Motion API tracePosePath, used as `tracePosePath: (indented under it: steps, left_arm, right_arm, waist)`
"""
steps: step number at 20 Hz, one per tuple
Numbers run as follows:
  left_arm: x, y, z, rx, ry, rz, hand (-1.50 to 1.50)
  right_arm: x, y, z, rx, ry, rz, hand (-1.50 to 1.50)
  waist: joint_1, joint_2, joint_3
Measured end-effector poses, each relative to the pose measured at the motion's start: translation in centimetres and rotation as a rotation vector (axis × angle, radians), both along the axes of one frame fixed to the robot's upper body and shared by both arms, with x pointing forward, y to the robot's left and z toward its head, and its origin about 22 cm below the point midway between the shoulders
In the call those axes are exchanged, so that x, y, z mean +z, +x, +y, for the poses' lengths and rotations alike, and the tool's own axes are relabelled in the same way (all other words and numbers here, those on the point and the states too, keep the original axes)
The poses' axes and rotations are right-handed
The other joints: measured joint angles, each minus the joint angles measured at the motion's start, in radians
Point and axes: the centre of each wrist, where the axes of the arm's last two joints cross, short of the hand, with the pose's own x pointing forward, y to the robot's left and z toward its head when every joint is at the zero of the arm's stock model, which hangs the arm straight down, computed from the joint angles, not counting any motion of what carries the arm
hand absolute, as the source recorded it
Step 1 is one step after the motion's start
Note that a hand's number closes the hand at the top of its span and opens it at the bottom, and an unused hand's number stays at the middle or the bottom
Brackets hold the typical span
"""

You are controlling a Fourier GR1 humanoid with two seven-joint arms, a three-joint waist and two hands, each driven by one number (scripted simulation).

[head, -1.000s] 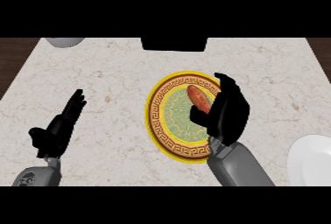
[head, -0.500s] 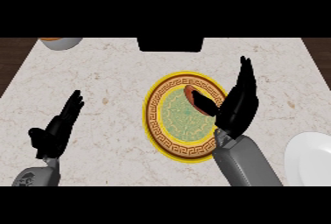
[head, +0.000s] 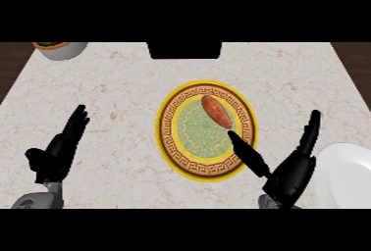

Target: Pick the sweet potato from the plate and place it in the plate

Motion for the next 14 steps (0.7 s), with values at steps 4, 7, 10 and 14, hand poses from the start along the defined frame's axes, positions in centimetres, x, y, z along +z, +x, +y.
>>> tracePosePath:
  steps: [4,7,10,14]
  left_arm:
    - [0.2,0.4,0.1,0.002,0.002,0.000,0.00]
    - [0.2,0.4,-0.4,0.002,-0.001,0.008,0.00]
    - [0.1,0.3,-0.6,-0.002,-0.001,0.002,0.00]
    - [0.2,0.0,-0.4,-0.007,0.006,0.003,0.00]
  right_arm:
    - [-1.4,-4.5,-2.1,0.026,-0.002,-0.011,-1.50]
    - [-2.6,-7.6,-3.1,0.063,-0.021,0.001,-1.50]
    - [-3.4,-9.6,-4.6,0.093,-0.044,0.017,-1.50]
    - [-4.4,-11.7,-5.5,0.111,-0.054,0.039,-1.50]
  waist:
    - [-0.002,0.000,0.000]
    - [0.000,0.001,0.000]
    - [0.003,0.001,0.000]
    - [0.003,0.000,0.001]
